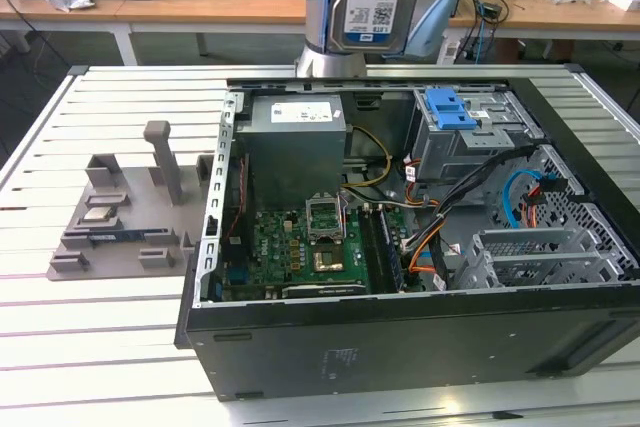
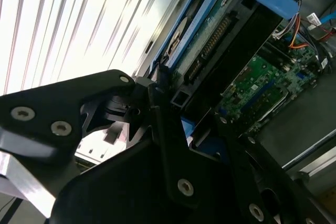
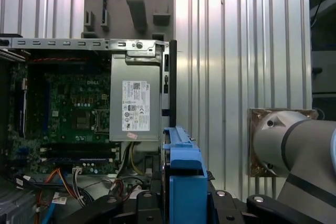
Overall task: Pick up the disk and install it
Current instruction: 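Pick up the disk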
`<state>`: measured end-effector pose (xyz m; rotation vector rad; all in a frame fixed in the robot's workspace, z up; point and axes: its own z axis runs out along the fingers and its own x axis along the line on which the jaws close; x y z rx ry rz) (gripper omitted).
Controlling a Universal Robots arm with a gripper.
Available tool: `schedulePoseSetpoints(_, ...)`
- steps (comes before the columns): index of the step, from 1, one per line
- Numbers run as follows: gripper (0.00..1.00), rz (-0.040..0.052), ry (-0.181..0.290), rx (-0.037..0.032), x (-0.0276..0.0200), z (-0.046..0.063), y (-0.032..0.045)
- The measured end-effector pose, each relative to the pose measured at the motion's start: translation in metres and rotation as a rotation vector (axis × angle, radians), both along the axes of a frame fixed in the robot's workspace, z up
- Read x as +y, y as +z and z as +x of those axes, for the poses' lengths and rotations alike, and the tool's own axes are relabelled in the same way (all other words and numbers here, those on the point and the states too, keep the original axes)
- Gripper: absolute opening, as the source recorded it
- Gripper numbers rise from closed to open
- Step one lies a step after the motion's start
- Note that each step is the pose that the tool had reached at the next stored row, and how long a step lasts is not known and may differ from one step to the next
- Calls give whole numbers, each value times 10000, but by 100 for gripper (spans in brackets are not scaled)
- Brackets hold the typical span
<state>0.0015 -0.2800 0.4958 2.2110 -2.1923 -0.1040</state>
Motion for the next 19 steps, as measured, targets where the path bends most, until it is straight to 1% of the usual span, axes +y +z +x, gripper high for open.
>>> schedulePoseSetpoints(6, 37, 0, 2, 5, 0, 196, -27)
schedulePoseSetpoints(10, 37, -2, 1, 13, 0, 402, -59)
schedulePoseSetpoints(12, 37, 0, 2, 12, -5, 436, -66)
schedulePoseSetpoints(13, 37, 0, 1, 12, -46, 440, -72)
schedulePoseSetpoints(15, 37, -1, 0, 13, -113, 440, -77)
schedulePoseSetpoints(16, 37, -2, 0, 13, -175, 440, -80)
schedulePoseSetpoints(17, 37, 0, 0, 12, -228, 440, -83)
schedulePoseSetpoints(18, 37, -1, 2, 13, -265, 440, -84)
schedulePoseSetpoints(19, 37, -1, 2, 13, -333, 441, -86)
